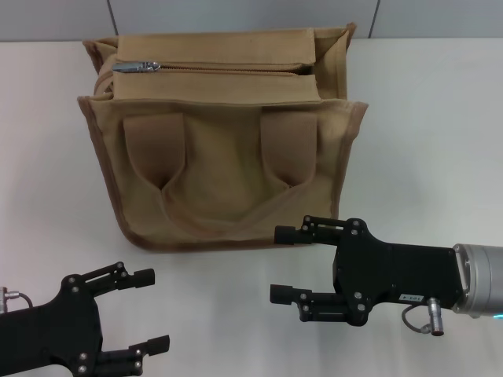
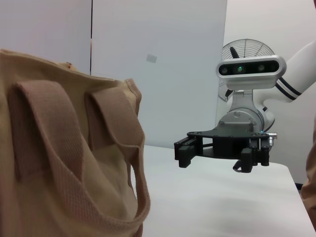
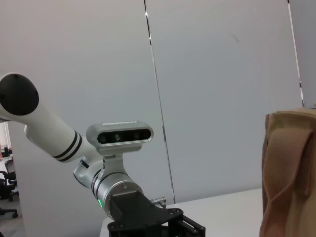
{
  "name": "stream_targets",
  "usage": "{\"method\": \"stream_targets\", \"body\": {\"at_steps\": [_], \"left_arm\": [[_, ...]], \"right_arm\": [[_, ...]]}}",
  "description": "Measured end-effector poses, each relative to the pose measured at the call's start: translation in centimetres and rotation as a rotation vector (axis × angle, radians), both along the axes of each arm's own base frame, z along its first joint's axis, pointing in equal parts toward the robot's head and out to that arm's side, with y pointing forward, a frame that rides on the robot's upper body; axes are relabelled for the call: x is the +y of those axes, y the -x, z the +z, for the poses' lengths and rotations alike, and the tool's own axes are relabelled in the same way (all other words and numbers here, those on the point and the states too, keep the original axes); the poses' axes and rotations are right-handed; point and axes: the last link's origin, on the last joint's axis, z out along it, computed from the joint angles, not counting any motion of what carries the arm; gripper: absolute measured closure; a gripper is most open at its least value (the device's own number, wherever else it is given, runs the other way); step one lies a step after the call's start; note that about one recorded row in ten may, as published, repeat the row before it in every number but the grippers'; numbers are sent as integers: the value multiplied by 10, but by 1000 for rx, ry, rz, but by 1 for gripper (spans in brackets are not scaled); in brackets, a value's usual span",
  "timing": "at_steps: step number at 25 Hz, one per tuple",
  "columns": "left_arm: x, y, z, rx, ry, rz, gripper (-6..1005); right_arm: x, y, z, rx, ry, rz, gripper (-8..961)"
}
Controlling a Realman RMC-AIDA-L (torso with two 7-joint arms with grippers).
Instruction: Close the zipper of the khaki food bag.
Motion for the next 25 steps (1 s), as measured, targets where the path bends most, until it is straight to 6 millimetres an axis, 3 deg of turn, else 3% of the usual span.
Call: {"method": "stream_targets", "body": {"at_steps": [25], "left_arm": [[0,-2,-2,-11,-8,-2,185]], "right_arm": [[-1,-1,0,-1,1,-4,243]]}}
